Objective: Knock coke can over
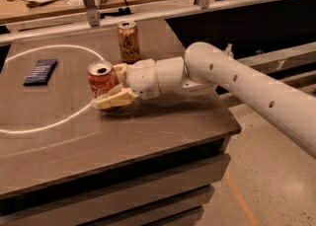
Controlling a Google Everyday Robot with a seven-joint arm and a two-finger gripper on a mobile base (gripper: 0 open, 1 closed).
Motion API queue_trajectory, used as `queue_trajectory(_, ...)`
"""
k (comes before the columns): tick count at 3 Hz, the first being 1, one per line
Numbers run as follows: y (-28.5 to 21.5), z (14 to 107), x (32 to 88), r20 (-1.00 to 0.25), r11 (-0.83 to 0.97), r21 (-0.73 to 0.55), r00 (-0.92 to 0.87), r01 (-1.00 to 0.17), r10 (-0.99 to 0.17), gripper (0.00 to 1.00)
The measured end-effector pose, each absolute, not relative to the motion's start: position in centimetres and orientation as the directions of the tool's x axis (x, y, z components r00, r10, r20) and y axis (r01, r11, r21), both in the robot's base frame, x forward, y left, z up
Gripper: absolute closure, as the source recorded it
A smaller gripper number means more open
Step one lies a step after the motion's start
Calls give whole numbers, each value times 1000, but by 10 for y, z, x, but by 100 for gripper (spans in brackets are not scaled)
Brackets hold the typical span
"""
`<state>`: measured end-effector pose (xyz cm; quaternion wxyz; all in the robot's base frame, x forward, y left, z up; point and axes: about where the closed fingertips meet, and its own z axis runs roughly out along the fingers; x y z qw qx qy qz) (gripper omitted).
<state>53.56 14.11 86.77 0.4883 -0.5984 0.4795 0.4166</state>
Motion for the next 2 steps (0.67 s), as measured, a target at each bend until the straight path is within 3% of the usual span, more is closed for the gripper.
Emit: queue_trajectory(2, 118, 888, 545, -960, 17, -231, 225, -973, -165, 89)
